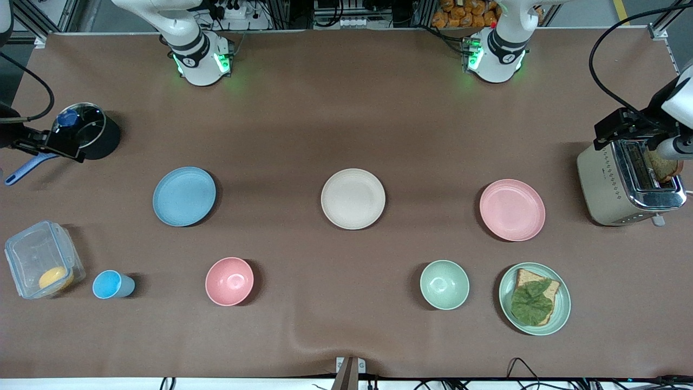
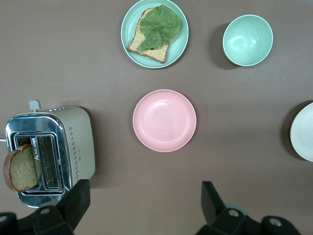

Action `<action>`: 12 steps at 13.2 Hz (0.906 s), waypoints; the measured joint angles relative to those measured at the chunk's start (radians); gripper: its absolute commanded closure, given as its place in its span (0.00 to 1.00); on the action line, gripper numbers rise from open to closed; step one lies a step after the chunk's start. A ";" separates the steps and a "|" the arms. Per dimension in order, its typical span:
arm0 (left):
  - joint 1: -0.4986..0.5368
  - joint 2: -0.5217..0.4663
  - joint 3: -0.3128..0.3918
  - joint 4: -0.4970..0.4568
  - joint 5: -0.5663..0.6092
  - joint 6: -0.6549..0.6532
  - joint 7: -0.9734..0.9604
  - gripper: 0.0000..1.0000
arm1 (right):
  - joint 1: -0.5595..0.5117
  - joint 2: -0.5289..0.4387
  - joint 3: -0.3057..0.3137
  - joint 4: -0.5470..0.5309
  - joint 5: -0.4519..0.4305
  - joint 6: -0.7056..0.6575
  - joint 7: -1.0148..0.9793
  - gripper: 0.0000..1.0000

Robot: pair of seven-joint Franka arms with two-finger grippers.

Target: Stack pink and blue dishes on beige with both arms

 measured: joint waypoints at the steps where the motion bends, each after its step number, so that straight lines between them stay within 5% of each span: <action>1: 0.000 0.000 0.000 0.000 0.000 0.000 0.000 0.00 | 0.000 0.000 0.000 0.000 0.000 0.000 0.000 0.00; 12: 0.004 0.015 0.002 -0.011 0.000 0.000 -0.001 0.00 | 0.000 0.011 0.001 -0.003 0.000 -0.005 -0.022 0.00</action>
